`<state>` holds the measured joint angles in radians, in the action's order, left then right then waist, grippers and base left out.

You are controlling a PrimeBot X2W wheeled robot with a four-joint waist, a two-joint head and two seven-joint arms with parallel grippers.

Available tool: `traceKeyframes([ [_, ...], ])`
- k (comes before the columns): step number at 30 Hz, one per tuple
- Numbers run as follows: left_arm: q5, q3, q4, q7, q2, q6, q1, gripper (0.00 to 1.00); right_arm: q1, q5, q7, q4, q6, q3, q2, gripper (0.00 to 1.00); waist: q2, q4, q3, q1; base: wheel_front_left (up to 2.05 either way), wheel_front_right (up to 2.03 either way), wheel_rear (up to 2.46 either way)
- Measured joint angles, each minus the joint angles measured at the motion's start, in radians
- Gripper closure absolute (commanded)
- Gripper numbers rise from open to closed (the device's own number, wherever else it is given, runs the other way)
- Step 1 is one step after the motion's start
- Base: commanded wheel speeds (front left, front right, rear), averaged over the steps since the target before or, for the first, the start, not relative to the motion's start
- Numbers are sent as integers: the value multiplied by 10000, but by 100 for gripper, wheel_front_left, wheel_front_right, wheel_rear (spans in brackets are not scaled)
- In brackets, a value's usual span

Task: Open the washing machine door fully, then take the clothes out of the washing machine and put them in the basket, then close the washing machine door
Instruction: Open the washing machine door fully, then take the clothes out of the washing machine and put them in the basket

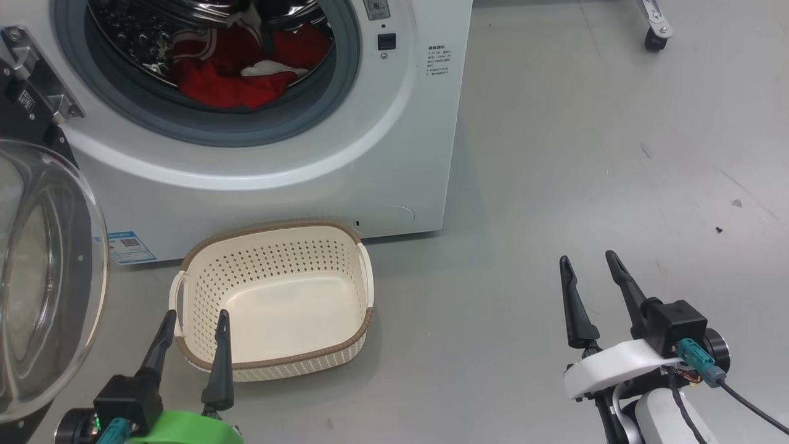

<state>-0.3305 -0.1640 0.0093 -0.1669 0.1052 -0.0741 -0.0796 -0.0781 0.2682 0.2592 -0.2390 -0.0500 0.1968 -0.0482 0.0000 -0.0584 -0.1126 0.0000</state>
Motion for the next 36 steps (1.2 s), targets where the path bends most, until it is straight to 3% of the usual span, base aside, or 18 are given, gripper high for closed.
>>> traceKeyframes([
  [36,88,-190,6,100,-25,-12,14,0,118,0,0,73,2,-13,8,0,0,176,80,0,1,-2,1],
])
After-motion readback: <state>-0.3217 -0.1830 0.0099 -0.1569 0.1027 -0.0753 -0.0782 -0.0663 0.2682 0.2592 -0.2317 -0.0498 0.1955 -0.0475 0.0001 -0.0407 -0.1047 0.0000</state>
